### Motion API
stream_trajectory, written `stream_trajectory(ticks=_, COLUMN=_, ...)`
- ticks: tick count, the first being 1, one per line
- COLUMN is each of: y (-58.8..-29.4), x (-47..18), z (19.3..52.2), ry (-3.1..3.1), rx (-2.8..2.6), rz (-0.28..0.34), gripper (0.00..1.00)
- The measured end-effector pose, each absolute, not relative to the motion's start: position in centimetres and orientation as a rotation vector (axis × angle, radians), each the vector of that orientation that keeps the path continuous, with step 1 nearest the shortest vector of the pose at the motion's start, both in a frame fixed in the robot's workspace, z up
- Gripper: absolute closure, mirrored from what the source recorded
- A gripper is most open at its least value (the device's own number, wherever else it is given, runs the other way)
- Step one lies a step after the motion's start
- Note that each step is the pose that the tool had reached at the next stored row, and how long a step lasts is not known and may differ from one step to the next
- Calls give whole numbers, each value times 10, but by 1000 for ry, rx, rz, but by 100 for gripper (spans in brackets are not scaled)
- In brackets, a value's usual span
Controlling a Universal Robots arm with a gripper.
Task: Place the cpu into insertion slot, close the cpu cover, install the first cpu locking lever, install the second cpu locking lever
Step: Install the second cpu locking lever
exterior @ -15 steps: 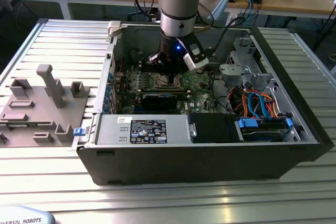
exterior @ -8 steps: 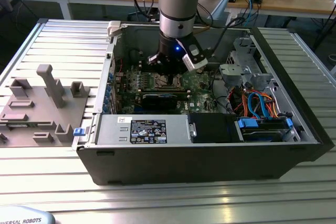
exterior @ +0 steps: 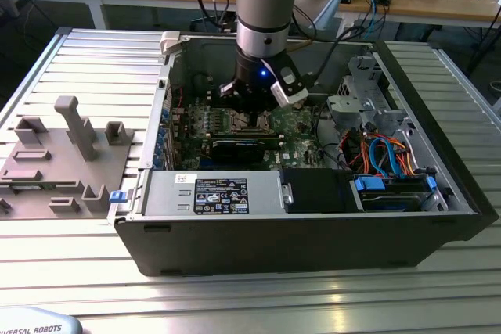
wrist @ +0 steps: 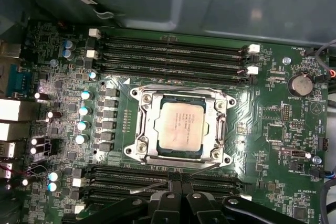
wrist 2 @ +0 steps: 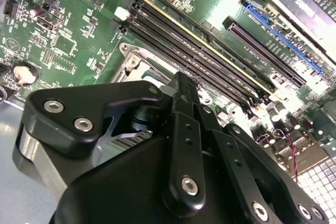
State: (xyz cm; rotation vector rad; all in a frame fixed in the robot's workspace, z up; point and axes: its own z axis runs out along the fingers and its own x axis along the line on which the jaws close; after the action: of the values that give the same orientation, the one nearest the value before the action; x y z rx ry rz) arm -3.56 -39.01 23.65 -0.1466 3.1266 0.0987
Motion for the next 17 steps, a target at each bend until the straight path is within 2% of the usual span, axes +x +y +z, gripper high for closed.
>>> stream_trajectory(ticks=17, y=-390, x=-44, z=229, ry=3127, rx=-146, rz=99, gripper=89)
